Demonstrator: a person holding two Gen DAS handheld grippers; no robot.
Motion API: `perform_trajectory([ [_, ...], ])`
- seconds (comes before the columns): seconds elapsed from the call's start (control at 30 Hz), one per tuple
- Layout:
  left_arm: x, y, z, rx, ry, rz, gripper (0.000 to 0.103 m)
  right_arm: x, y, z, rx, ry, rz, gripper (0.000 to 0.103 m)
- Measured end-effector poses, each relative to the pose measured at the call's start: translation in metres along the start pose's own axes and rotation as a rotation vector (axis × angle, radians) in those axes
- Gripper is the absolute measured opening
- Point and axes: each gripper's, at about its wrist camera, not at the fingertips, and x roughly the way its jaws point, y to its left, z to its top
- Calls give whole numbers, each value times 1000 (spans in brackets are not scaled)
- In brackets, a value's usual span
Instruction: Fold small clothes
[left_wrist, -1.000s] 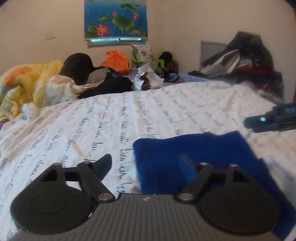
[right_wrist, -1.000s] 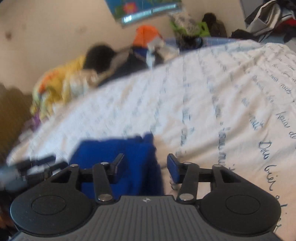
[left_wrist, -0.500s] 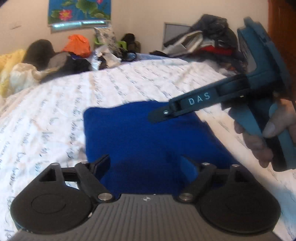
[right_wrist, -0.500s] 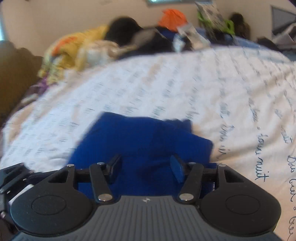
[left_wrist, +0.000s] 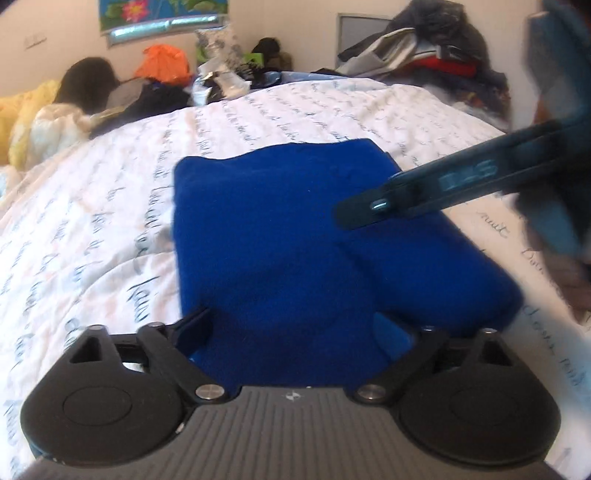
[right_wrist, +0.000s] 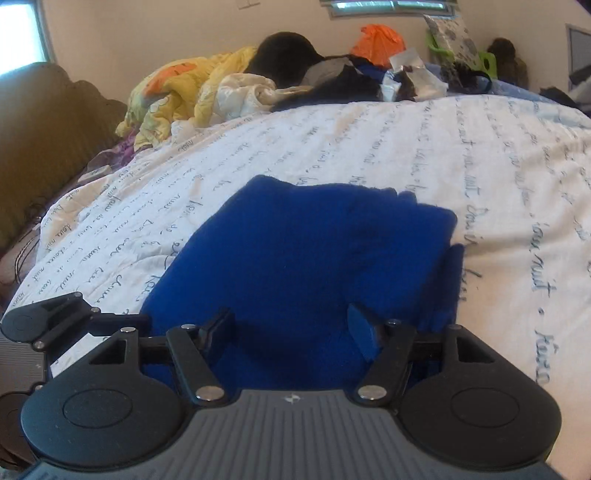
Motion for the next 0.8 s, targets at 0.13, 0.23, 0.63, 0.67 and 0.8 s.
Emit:
perform_trajectory([
  [0.13, -26, 7, -16, -68, 4, 76, 95, -62, 10, -20, 21, -76, -37, 78],
  [0.23, -32, 11, -34, -160, 72, 91, 95, -87, 9, -57, 52, -43, -99, 87],
  [0.63, -27, 2, -44, -175, 78, 142, 103, -62, 41, -113, 26, 30, -368, 103],
  [0.67, -26, 2, -44, -177, 76, 144, 103, -62, 42, -114, 28, 24, -376, 103],
  [0.8, -31, 0, -49, -187, 74, 153, 103, -65, 42, -116, 38, 13, -383, 103],
])
